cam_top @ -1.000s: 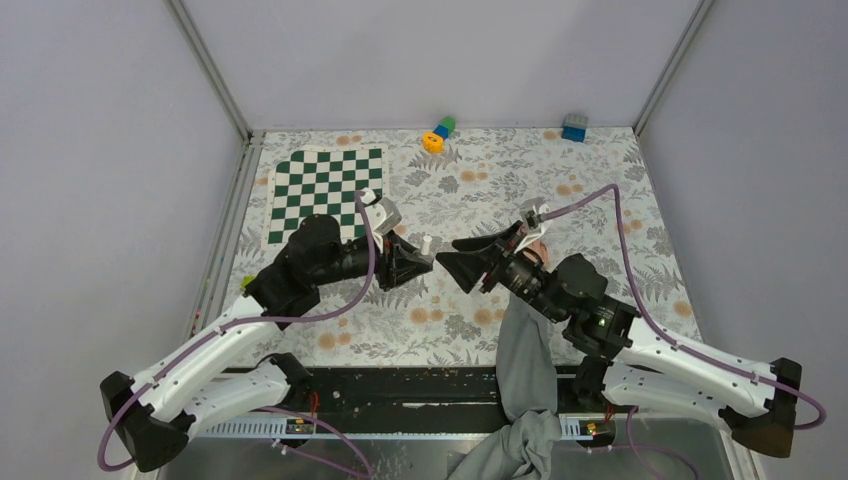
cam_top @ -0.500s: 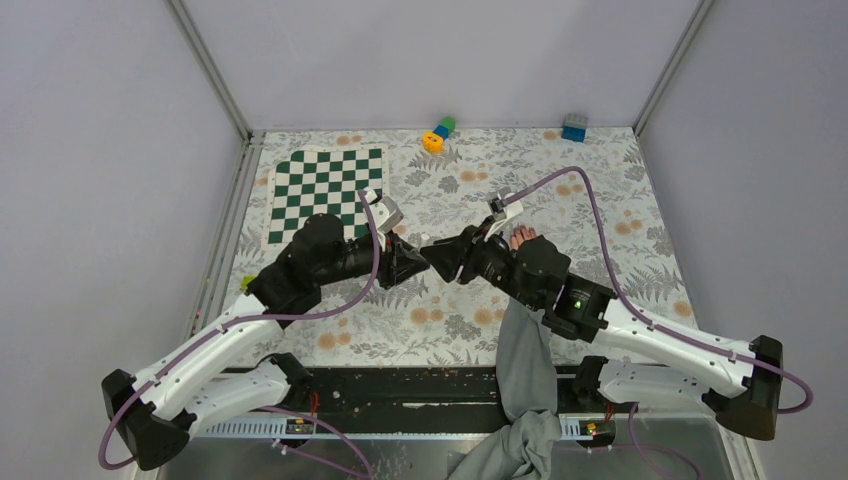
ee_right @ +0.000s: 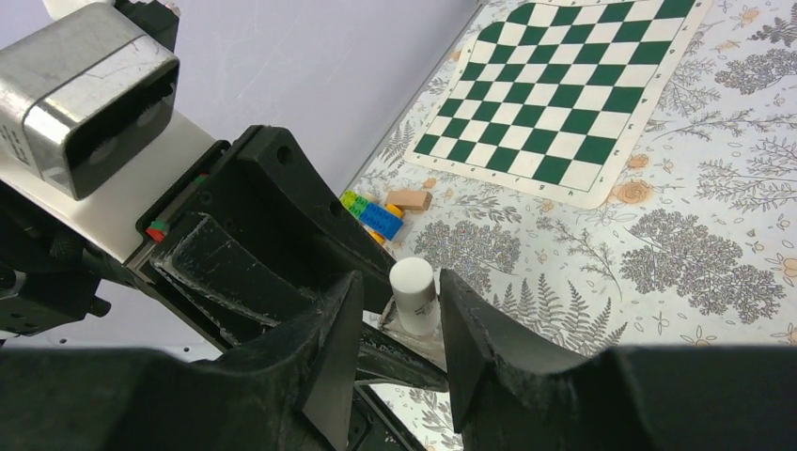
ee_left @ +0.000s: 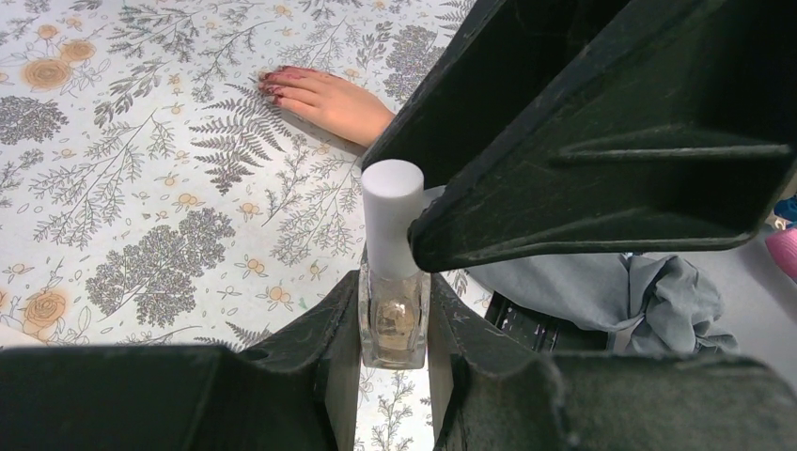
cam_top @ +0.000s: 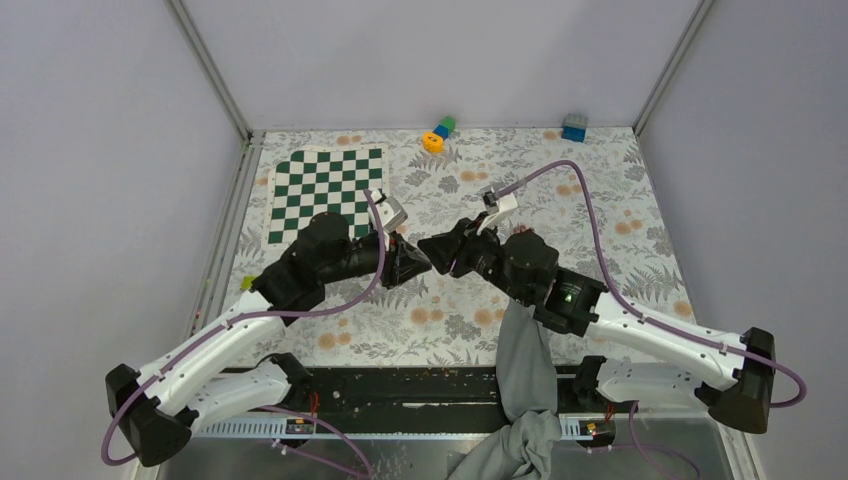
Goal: Paint the nails
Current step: Unscrew the nail polish bottle.
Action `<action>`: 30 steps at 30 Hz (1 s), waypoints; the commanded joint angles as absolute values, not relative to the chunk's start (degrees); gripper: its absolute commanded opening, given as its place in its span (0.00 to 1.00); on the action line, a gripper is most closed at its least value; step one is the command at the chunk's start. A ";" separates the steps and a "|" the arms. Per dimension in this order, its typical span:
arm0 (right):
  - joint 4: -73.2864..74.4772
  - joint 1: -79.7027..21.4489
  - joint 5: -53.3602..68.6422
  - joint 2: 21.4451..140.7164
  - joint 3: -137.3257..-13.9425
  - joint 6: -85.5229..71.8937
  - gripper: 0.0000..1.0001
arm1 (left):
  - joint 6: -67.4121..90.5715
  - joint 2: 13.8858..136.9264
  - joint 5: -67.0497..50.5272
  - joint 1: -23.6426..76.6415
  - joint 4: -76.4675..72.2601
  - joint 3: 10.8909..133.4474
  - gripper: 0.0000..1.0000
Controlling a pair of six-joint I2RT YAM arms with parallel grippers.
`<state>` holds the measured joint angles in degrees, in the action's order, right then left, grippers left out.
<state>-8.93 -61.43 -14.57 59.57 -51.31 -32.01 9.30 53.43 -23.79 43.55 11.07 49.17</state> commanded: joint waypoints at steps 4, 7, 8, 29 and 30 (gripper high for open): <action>-9.58 -61.93 -16.84 61.88 -54.59 -33.53 0.43 | 9.41 53.02 -24.60 43.49 8.79 52.03 0.00; -10.02 -61.87 -16.53 62.23 -54.22 -34.48 0.42 | 9.31 53.00 -24.46 43.56 8.78 52.12 0.00; -10.29 -61.87 -16.45 62.25 -54.04 -34.61 0.39 | 9.27 53.02 -24.61 43.58 8.79 52.06 0.00; -14.48 -61.79 -0.43 55.90 -49.63 -25.62 0.00 | 12.79 53.27 -45.47 43.45 1.42 51.65 0.00; -15.02 -61.79 1.75 55.63 -49.34 -25.45 0.00 | 13.35 53.22 -47.27 43.42 0.54 51.49 0.00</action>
